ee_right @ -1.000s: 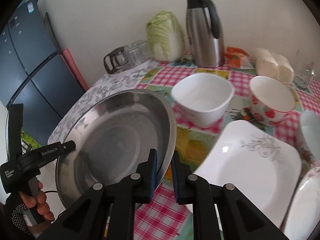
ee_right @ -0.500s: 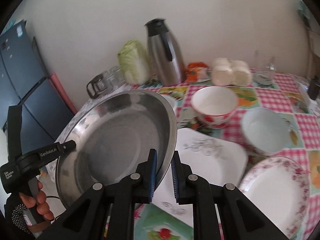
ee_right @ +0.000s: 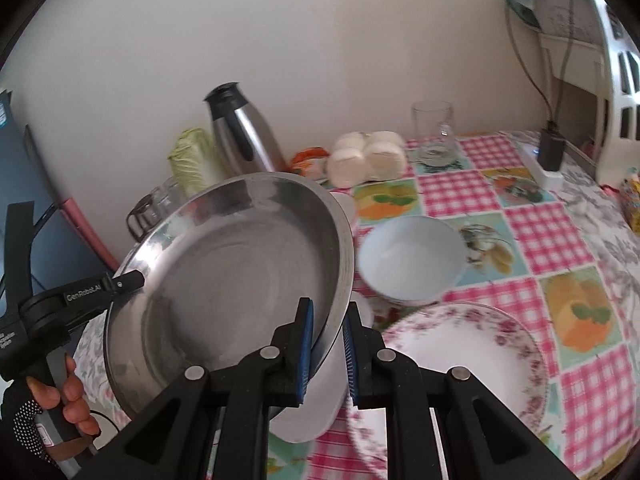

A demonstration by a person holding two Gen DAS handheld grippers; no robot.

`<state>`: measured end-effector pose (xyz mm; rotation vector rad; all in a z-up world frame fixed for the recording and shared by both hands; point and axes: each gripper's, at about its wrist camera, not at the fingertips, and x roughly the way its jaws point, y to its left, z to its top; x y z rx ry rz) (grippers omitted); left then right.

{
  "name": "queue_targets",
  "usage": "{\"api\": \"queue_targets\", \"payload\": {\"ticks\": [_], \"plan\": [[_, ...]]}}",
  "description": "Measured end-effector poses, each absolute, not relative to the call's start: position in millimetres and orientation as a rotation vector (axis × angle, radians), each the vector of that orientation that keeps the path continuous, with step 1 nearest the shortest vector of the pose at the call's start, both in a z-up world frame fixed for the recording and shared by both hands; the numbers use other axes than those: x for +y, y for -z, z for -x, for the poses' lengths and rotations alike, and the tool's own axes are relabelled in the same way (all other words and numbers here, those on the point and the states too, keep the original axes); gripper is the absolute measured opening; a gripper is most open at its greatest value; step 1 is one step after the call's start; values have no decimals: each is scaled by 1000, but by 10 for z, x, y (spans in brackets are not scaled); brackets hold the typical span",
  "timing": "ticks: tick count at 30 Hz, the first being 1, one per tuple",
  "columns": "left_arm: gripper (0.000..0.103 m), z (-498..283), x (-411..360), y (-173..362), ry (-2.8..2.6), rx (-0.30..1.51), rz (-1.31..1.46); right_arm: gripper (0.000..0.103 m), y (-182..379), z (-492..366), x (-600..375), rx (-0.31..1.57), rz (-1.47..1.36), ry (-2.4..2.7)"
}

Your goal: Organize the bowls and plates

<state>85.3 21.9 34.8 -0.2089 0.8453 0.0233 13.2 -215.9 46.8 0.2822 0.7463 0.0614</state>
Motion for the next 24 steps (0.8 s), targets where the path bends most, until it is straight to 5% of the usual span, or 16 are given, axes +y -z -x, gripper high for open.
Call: {"api": "queue_targets", "payload": {"ticks": [24], "plan": [[23, -948, 250, 196, -33, 1053, 168, 16, 45, -292, -2161, 919, -259, -36]]}}
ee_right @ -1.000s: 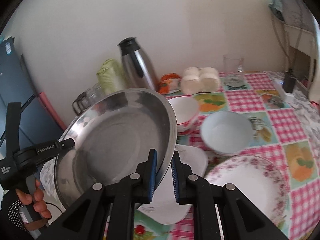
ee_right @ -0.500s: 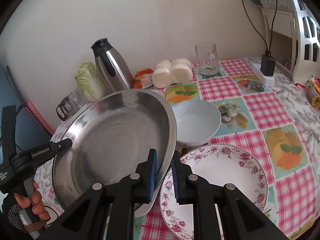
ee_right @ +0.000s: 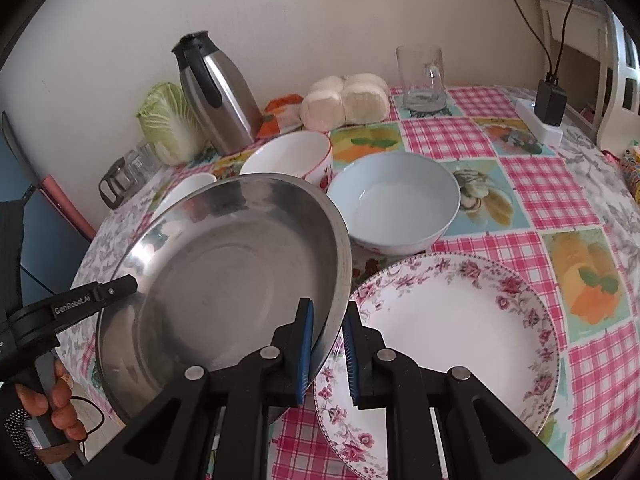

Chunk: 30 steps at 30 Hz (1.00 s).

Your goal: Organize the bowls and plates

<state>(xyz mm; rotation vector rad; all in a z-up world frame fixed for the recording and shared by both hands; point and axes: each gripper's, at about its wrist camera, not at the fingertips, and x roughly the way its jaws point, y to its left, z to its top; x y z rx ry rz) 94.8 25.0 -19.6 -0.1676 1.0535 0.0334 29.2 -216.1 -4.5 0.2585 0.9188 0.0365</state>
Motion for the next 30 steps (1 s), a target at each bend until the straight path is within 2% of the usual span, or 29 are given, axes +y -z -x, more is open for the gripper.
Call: {"api": "queue_targets", "payload": {"ticks": [23, 30], "plan": [[24, -993, 225, 419, -69, 1178, 107, 16, 274, -393, -2095, 1006, -218, -24], [28, -976, 204, 421, -63, 1184, 94, 17, 273, -393, -2084, 1020, -219, -19]]}}
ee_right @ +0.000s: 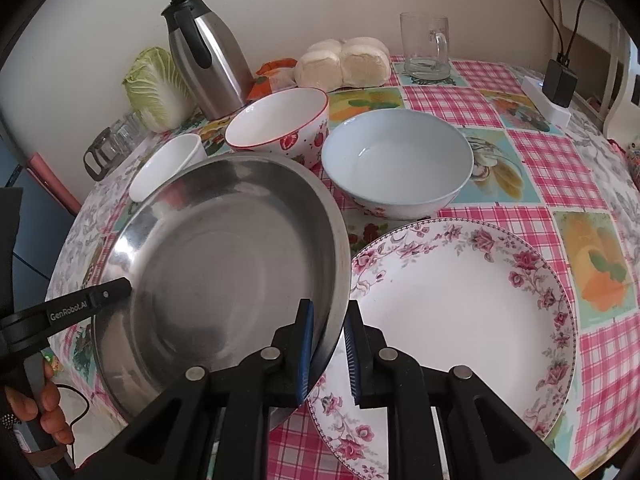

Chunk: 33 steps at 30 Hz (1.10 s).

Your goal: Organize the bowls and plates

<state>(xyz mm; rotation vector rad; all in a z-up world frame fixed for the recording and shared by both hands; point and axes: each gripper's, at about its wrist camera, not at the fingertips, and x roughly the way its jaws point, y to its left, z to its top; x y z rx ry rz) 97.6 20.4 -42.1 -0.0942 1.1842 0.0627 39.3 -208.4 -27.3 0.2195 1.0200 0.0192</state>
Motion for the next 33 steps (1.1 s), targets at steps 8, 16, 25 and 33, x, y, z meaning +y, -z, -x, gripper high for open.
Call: {"api": "queue_targets", "payload": {"ticks": [8, 16, 25, 33], "plan": [[30, -979, 178, 428, -50, 1188, 91, 17, 270, -399, -2103, 1012, -228, -12], [30, -970, 128, 441, -20, 1203, 96, 17, 251, -384, -2138, 1007, -246, 4], [30, -987, 114, 458, -20, 1200, 103, 17, 270, -387, -2136, 1016, -245, 8], [30, -1003, 145, 462, -31, 1195, 110, 17, 295, -401, -2108, 1027, -233, -4]]}}
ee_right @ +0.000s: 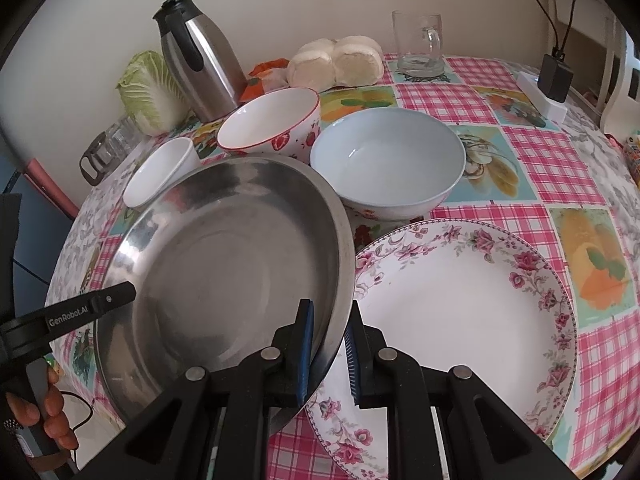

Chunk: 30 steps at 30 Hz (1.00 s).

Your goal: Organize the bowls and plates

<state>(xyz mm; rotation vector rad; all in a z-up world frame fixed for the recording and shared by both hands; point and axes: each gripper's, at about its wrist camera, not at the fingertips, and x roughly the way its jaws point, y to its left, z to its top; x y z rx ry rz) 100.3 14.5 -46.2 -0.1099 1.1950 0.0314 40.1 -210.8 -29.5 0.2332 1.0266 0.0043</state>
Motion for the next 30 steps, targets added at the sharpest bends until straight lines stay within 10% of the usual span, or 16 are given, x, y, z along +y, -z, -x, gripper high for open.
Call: {"api": "queue_targets", "payload": {"ticks": [20, 27, 30], "plan": [[33, -1001, 110, 467, -25, 1196, 92, 18, 297, -409, -2132, 1026, -244, -2], [49, -1003, 118, 455, -12, 1204, 104, 18, 272, -401, -2145, 1024, -258, 6], [54, -992, 121, 399, -9, 1187, 105, 36, 255, -398, -2153, 1023, -263, 15]]}}
